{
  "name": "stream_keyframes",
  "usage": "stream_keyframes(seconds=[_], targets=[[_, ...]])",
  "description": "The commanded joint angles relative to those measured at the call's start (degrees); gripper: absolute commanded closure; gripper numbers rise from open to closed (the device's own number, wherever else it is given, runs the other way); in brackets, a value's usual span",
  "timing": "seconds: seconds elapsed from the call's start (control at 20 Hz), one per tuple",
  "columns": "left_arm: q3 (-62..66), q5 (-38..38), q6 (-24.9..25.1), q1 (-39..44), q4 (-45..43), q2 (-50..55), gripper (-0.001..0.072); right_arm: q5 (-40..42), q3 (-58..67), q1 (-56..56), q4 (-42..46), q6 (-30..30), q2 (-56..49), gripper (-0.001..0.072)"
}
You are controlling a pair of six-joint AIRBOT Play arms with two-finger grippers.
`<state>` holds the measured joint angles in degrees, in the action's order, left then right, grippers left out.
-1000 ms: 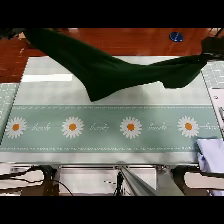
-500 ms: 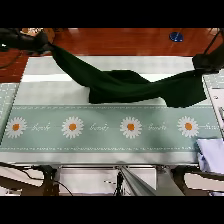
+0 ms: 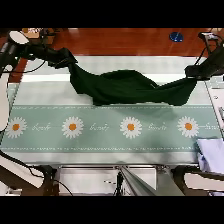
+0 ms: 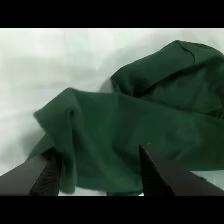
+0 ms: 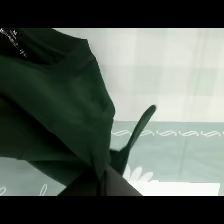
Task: Fold the shirts.
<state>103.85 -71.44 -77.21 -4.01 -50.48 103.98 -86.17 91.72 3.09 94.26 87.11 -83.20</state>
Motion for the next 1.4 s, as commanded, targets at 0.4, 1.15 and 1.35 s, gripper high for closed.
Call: stream_keyframes(seconds=[0.4,1.15,1.35], targets=[[-3.9,-29.9,-5.6,-12.6,-12.7,-8.5,0.0134,3.5,-0.7,0.0,-0.7,0.1,-0.1,0.0683],[-32.4,-2.4,1.1,6.2,7.2,-4.1,0.0207,5.2,-0.7,0.0,-2.4,-0.2,-0.1,0.0683],[-32.4,-1.9,1.1,8.9,7.2,-0.8,0.0207,5.6,-0.7,0.0,-2.4,-0.2,-0.1,0.0683]])
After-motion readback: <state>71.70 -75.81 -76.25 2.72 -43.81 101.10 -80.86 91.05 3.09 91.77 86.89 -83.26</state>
